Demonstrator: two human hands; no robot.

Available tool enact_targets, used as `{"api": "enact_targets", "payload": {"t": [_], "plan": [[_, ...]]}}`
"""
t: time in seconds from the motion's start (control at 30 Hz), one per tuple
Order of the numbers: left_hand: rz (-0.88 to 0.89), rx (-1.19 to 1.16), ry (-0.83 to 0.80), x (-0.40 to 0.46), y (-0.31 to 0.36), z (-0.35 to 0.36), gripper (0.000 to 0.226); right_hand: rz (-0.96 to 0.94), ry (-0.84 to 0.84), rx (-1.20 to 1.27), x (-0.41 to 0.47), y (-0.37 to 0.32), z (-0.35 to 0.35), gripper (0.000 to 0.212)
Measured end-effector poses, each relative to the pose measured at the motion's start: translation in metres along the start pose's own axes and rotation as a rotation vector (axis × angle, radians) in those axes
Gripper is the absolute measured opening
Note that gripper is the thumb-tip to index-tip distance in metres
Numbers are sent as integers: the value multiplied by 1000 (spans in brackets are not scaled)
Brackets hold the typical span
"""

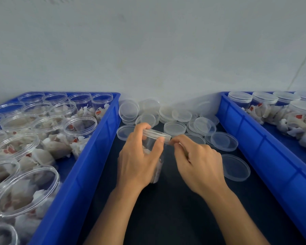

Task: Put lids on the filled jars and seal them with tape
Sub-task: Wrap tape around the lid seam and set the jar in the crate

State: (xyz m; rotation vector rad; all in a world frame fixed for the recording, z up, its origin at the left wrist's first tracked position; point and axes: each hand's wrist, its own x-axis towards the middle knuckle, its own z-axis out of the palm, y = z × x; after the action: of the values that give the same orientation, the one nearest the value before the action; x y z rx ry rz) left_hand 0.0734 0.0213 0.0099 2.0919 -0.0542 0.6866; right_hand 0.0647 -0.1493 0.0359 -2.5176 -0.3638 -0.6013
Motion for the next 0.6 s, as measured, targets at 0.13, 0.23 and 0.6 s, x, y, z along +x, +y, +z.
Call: {"api": "enact_targets", "payload": {"t": [0.13, 0.23, 0.6], "plan": [[-9, -50, -20, 2, 0, 0, 38, 18, -37, -31, 1, 1, -1, 28], [-23, -100, -48, 3, 0, -2, 35, 32, -42, -28, 2, 2, -2, 27], [-71, -248, -162, 4, 4, -6, 36, 87, -71, -31, 5, 6, -3, 50]]}}
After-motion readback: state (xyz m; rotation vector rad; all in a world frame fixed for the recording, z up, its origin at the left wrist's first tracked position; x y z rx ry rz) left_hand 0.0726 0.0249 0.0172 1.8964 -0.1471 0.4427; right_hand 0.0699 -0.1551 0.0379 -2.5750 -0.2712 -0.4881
